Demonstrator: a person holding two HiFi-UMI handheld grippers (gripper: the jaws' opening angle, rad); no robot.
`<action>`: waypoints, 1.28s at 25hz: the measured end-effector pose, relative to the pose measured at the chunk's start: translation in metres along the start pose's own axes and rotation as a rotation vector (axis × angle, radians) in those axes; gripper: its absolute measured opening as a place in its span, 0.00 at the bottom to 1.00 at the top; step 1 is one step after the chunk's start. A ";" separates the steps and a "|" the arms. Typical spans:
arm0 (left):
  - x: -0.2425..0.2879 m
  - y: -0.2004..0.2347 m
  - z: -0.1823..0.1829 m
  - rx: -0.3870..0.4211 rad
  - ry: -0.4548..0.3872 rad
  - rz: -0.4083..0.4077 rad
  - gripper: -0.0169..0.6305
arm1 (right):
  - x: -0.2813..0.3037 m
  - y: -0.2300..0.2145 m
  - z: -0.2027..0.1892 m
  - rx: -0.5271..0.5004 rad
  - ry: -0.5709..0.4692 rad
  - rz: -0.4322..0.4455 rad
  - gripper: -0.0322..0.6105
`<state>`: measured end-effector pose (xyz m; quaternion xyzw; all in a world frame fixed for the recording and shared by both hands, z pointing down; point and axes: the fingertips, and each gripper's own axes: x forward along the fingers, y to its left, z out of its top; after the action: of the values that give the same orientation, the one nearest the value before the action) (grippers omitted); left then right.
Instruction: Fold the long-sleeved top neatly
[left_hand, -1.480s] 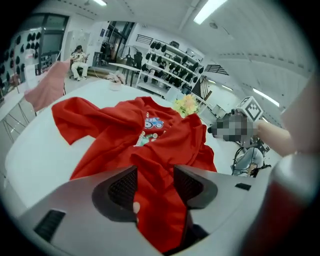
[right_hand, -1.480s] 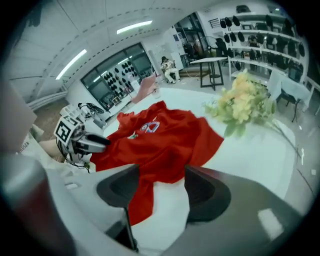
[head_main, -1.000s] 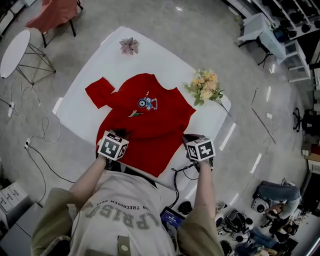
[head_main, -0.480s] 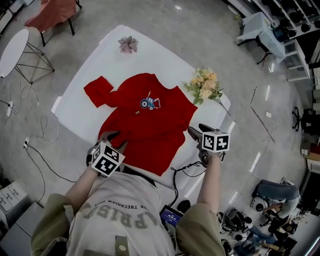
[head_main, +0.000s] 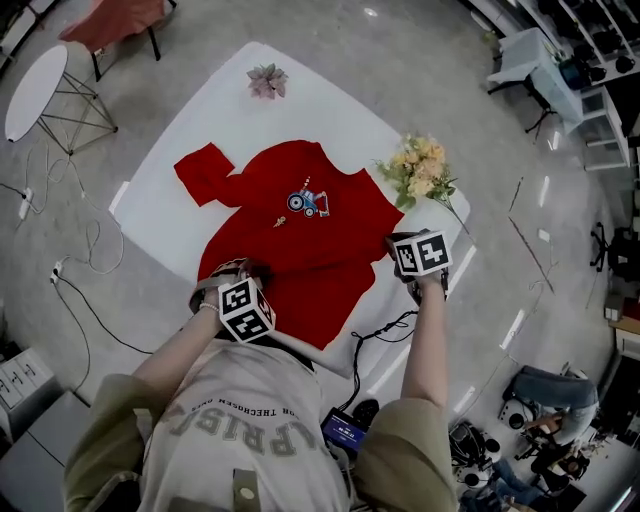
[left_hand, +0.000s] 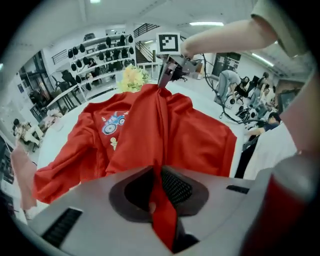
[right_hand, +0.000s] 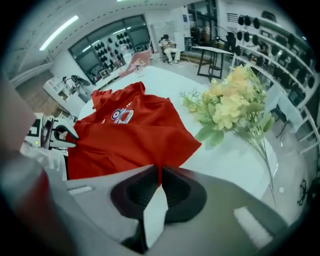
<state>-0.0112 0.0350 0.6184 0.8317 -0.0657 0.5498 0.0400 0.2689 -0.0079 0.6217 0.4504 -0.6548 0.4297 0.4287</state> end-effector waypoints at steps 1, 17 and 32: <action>-0.004 -0.004 -0.002 -0.020 -0.010 -0.037 0.11 | 0.000 0.000 -0.001 -0.033 0.018 0.009 0.09; -0.028 -0.035 -0.027 -0.227 -0.046 -0.138 0.39 | -0.021 0.139 -0.071 -0.168 -0.132 0.181 0.33; -0.024 -0.046 -0.021 -0.185 -0.014 -0.174 0.41 | 0.013 0.272 -0.179 -0.481 0.153 0.325 0.33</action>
<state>-0.0326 0.0851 0.6052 0.8310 -0.0442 0.5299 0.1635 0.0365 0.2200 0.6329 0.1914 -0.7672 0.3580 0.4967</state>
